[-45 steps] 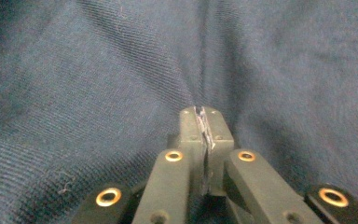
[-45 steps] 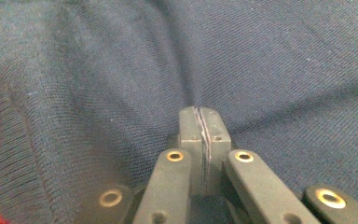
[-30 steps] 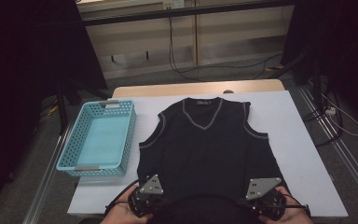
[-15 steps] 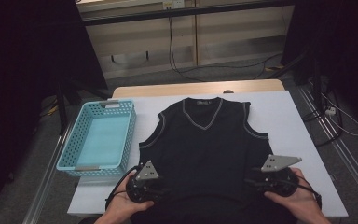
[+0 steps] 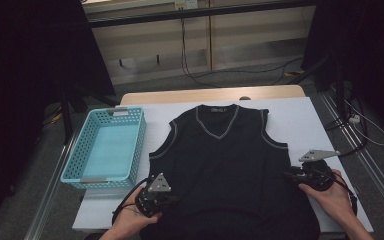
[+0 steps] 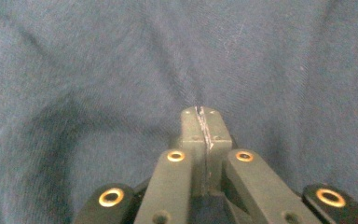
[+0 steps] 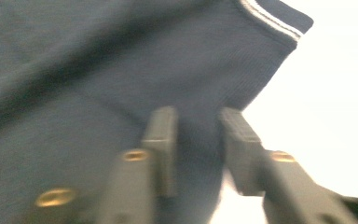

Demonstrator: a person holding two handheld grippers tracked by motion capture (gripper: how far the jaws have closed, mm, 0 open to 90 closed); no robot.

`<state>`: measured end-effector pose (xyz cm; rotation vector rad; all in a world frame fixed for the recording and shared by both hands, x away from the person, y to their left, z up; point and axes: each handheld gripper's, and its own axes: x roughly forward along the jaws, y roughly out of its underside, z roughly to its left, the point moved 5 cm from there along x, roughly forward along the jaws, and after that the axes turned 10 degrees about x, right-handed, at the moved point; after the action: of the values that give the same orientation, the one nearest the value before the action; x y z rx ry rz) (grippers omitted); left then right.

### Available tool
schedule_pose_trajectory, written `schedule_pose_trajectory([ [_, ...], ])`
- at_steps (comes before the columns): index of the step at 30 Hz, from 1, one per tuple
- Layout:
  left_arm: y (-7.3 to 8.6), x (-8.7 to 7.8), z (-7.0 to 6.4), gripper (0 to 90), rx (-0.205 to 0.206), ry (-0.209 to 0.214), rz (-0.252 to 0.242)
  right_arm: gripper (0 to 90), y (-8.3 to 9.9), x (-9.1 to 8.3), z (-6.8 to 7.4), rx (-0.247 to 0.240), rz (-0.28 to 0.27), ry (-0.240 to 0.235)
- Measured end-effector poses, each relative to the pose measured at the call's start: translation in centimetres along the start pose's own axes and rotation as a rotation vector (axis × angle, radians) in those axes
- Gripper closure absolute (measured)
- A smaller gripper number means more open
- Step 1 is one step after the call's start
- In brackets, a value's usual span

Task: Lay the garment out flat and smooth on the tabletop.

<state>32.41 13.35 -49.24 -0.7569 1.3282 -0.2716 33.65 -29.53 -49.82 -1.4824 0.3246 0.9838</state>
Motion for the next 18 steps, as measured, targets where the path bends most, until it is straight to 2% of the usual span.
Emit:
schedule_pose_trajectory([
  [1,0.3,-0.3,0.0,90.0,-0.006,0.005,-0.006,83.2,0.1,-0.1,0.3,-0.015,0.008,-0.012],
  [4,0.7,-1.1,-0.1,90.0,-0.019,0.001,-0.023,84.8,0.3,-0.5,1.0,-0.071,0.024,0.019],
  [6,0.6,-1.3,-0.1,90.0,-0.013,0.009,-0.029,85.1,0.8,-1.2,0.9,-0.092,0.034,0.038],
  [11,0.5,-0.9,-0.1,89.4,-0.03,0.025,-0.031,85.4,2.5,-2.9,-0.1,-0.069,0.026,0.059],
  [13,0.6,-0.7,-0.1,87.3,-0.024,0.03,-0.014,85.5,3.0,-3.5,-0.2,-0.068,0.023,0.059],
  [15,0.6,-0.7,-0.1,78.2,-0.017,0.026,-0.014,85.5,3.3,-4.0,-0.2,-0.068,0.023,0.066],
  [18,0.5,-1.1,0.3,69.7,-0.015,-0.001,-0.029,85.6,3.5,-4.5,-0.3,-0.069,0.026,0.074],
])
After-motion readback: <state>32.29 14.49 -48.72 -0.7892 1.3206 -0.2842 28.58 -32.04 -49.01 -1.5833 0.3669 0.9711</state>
